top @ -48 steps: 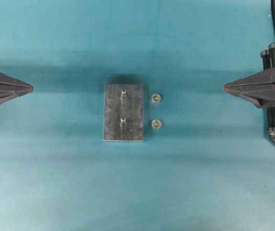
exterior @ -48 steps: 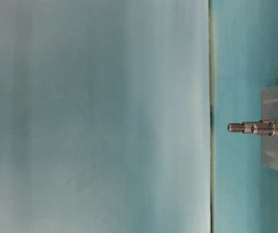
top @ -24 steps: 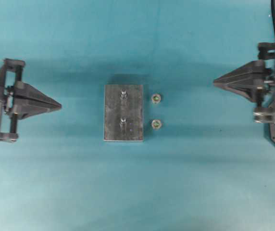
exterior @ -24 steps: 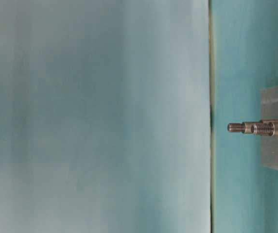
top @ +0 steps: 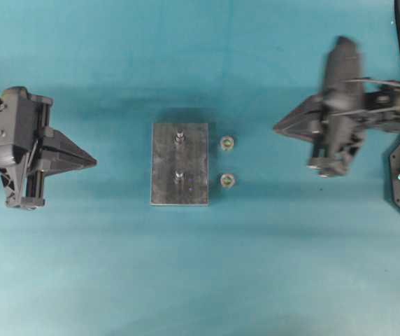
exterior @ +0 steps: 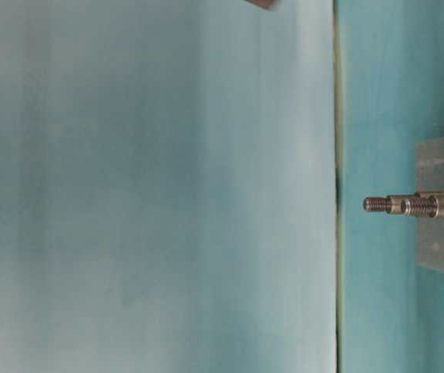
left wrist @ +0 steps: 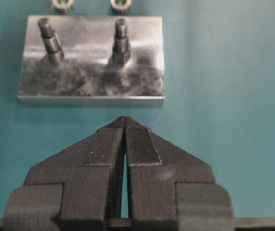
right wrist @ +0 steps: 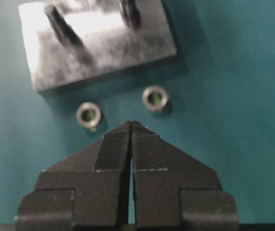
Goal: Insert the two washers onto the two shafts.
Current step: 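Move the right gripper toward the upper metal washer beside the block, then lower the right gripper and grasp the upper washer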
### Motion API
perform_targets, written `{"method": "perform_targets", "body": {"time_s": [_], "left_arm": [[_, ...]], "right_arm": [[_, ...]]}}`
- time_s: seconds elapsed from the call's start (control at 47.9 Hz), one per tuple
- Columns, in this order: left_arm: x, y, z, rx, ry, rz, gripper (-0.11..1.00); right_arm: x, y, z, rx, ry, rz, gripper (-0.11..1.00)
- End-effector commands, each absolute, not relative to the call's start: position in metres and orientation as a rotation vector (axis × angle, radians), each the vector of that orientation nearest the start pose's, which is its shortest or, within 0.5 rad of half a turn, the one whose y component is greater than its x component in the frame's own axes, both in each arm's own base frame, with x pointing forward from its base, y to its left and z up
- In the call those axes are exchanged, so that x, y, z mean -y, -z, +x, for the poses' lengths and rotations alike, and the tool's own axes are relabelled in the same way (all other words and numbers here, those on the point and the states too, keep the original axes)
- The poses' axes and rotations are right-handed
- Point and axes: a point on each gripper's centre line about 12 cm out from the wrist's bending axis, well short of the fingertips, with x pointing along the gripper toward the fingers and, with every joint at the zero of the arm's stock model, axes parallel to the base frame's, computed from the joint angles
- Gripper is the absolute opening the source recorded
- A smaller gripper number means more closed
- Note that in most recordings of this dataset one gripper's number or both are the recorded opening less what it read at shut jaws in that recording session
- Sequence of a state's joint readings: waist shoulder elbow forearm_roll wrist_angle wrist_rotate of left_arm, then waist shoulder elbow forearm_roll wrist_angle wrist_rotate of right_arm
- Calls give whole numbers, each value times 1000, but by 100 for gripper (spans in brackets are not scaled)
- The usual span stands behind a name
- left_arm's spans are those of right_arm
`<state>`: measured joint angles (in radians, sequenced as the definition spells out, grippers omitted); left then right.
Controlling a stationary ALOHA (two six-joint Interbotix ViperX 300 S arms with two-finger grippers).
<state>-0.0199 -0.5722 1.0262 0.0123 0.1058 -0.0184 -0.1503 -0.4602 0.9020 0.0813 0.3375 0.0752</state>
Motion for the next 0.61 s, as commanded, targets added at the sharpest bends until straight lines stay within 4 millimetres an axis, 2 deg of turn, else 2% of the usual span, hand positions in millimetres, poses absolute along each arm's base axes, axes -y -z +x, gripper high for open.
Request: {"method": "perform_targets", "body": {"time_s": [0.0,0.292,0.355,0.48,0.585], "left_arm": [[5,-228,262,-528,17,1,0],[6,-224,265,-543,18,2,0],[6,-224,266,-545,18,2,0],[5,-224,267,-546,17,3,0],[5,-224,267,-546,18,6,0]], "right_arm": [[40,-214,288,-779,171,199,1],[45,-185,318,-952,147,151,1],[46,-182,325,-969,137,132,5],[48,-177,340,-997,117,99,27],[49,-167,348,-1031,111,94,58]]}}
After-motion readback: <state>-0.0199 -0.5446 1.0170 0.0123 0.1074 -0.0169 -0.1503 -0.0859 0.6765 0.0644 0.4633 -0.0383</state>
